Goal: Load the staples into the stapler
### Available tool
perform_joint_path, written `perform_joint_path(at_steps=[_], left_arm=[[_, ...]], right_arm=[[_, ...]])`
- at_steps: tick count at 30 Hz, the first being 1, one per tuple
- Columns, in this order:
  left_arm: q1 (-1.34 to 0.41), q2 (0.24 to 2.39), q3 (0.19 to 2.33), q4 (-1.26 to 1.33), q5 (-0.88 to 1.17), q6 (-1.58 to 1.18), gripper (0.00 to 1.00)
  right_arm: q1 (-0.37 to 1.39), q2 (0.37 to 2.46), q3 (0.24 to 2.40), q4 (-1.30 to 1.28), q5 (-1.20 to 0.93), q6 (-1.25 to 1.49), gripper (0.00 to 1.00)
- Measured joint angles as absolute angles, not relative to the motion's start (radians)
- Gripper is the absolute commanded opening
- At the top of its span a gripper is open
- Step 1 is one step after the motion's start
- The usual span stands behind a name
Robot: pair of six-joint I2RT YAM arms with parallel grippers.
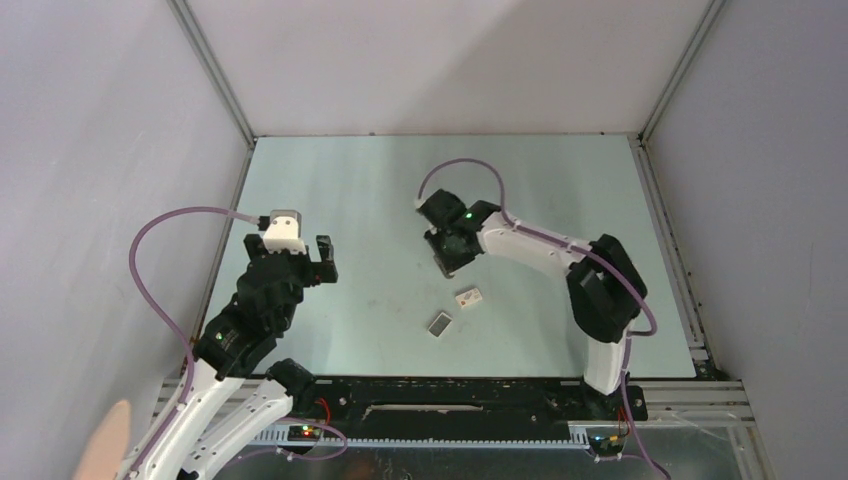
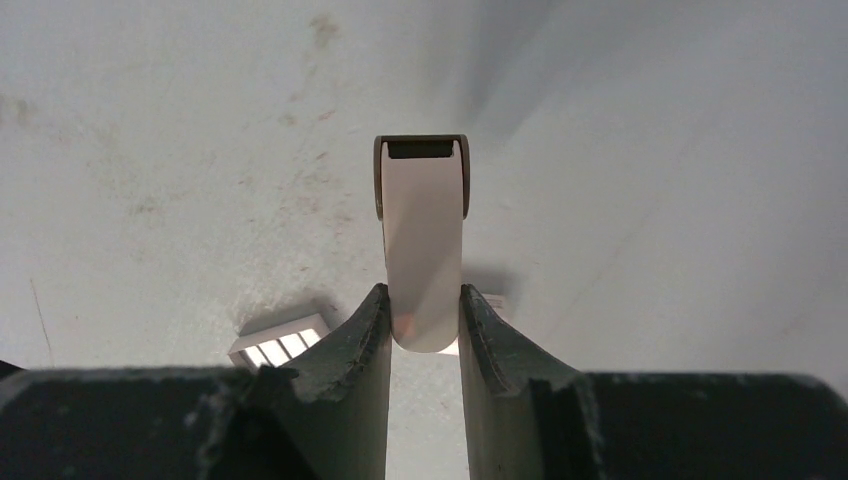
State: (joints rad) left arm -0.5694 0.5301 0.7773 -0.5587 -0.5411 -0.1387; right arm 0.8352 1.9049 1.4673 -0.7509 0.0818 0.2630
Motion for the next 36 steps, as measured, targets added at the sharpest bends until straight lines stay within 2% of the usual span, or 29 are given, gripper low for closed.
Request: perform_joint_path(at_steps=[8, 17, 30, 34, 36], left_arm=[[-0.564, 0.530, 0.777, -0.559, -0.529, -0.139, 1.00], [-0.559, 0.529, 0.777, -0.559, -0.513, -0.139, 1.00], [-0.554, 0.510, 0.768, -0.556, -0.501, -0.139, 1.00], [-0.553, 0.510, 0.765, -0.556, -0.495, -0.139, 1.00], [-0.553, 0.509, 0.765, -0.556, -0.493, -0.140, 1.00]], right_arm=[[0.601, 1.757, 1.348, -0.743, 0.089, 0.370, 0.00], [0.315, 1.691, 1.180, -0.747, 0.158, 0.547, 0.00], [0.125, 1.663, 1.045, -0.693, 0.242, 0.727, 0.01], [0.090, 1.643, 1.033, -0.685, 0.264, 0.751, 0.03], [0.073, 1.641, 1.031, -0.673, 0.266, 0.754, 0.08]])
